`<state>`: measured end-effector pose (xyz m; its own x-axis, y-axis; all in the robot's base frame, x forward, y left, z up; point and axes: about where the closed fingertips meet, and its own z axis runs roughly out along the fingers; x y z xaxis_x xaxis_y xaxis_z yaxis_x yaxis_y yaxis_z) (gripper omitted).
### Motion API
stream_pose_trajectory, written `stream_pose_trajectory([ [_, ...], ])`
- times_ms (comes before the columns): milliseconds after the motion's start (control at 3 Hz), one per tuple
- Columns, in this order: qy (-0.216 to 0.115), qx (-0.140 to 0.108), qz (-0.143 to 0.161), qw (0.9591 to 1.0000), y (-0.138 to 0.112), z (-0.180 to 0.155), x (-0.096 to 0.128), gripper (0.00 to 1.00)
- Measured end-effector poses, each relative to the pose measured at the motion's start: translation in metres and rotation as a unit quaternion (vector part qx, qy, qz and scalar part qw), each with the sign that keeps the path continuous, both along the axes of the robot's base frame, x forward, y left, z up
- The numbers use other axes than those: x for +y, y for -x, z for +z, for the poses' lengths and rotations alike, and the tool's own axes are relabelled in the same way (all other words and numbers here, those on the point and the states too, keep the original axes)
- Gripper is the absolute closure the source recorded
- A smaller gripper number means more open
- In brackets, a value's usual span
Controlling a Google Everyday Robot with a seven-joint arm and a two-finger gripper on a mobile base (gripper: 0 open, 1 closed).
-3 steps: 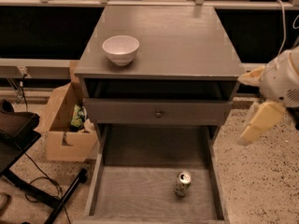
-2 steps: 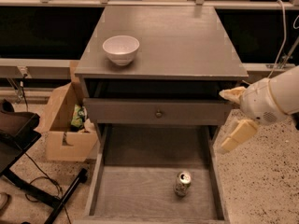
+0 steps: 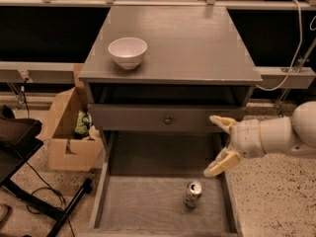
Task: Pick 7up can from middle drawer and place on counter
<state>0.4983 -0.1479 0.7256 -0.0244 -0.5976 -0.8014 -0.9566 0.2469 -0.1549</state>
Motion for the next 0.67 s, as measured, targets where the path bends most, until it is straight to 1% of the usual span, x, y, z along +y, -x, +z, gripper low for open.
stream_pose_trajectory([
  [333,-0.049,0.017,-0.013,0.9986,0.0060,-0.0521,0.0038,0.00],
  [667,-0.049,0.017,-0.013,0.9986,0.0060,-0.0523,0.0039,0.00],
])
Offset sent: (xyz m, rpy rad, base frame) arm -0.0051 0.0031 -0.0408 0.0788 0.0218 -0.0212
